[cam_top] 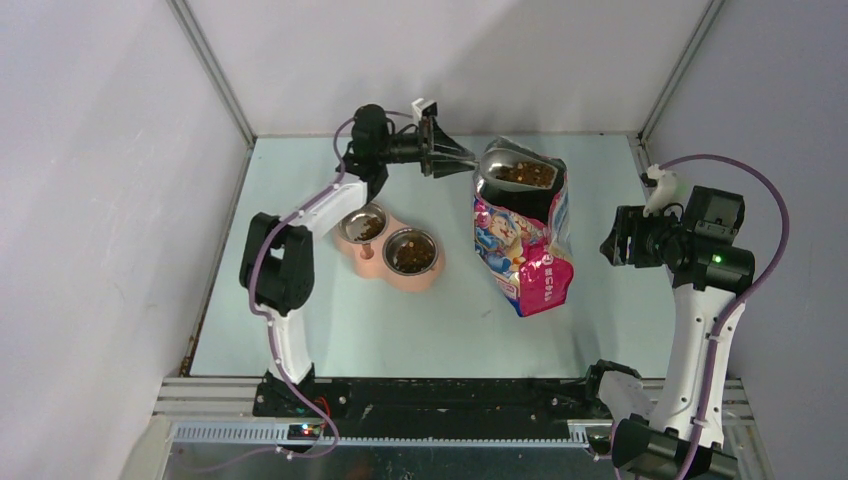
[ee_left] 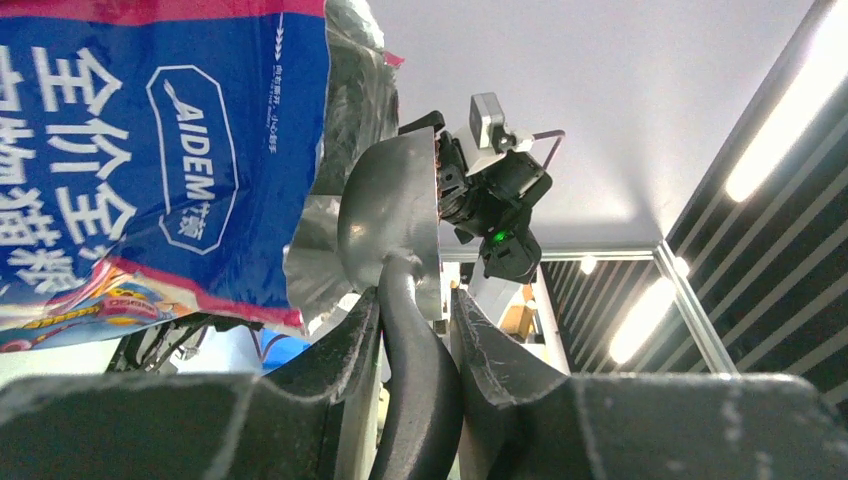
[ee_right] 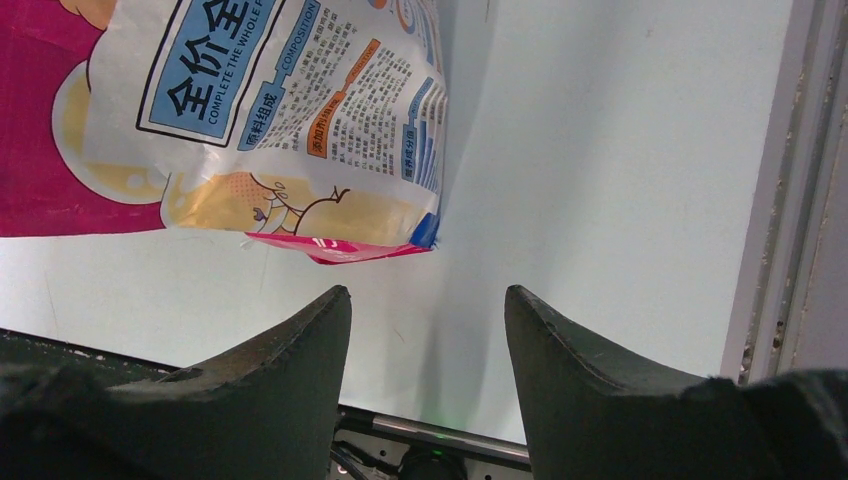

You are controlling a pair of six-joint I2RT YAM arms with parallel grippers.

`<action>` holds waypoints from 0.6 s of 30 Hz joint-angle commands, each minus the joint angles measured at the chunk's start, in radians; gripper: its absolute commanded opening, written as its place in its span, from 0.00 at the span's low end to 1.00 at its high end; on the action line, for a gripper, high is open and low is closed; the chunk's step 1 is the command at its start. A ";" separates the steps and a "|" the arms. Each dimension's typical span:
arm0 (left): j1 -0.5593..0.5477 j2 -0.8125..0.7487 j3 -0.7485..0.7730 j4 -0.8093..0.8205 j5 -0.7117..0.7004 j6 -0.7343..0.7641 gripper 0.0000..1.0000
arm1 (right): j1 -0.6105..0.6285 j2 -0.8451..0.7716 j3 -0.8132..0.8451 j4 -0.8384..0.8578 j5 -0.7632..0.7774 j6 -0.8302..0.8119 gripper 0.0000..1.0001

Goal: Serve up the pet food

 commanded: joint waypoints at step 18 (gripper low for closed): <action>0.435 -0.311 -0.255 0.101 0.023 0.031 0.00 | 0.059 0.008 0.010 0.066 -0.021 -0.019 0.61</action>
